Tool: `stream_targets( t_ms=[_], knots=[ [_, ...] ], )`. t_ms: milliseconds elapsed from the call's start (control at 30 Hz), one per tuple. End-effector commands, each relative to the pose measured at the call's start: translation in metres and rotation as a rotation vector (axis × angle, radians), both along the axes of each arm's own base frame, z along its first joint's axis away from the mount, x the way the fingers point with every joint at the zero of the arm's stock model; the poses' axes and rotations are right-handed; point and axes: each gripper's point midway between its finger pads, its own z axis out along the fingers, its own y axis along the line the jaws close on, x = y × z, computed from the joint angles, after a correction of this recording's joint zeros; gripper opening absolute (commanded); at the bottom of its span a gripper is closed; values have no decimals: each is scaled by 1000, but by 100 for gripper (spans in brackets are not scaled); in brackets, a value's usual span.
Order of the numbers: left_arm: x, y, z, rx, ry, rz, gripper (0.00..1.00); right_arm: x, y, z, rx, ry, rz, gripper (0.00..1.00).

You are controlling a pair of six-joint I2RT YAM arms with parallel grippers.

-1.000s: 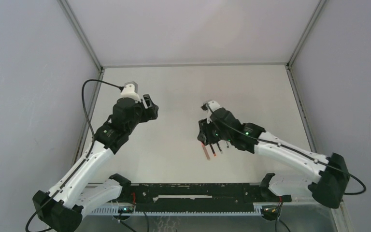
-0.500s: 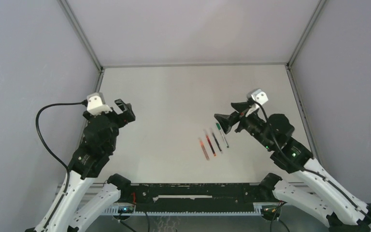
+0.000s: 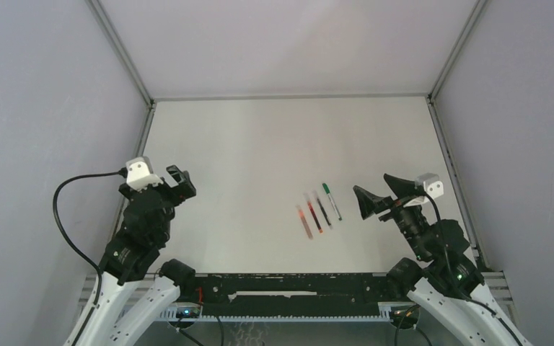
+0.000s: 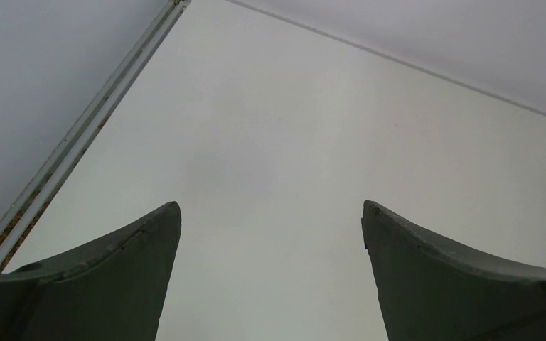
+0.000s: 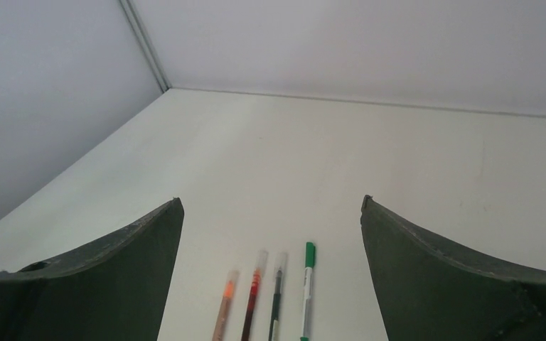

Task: Insert the pens into the pen caps
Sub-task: Reset both arms

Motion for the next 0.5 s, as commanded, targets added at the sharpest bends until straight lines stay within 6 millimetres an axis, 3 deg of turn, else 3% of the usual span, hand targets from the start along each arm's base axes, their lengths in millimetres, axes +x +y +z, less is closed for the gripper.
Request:
stream_targets(
  t_ms=[0,200,467],
  knots=[
    [-1,-7,-14,2,15,-48,100,-9,-18,-10,82,4,-56,100],
    [0,-6,-14,20,11,-48,100,-13,-29,-23,82,-10,-90,100],
    [0,-10,-14,29,-8,-85,100,-7,-18,-35,48,44,-64,100]
  ],
)
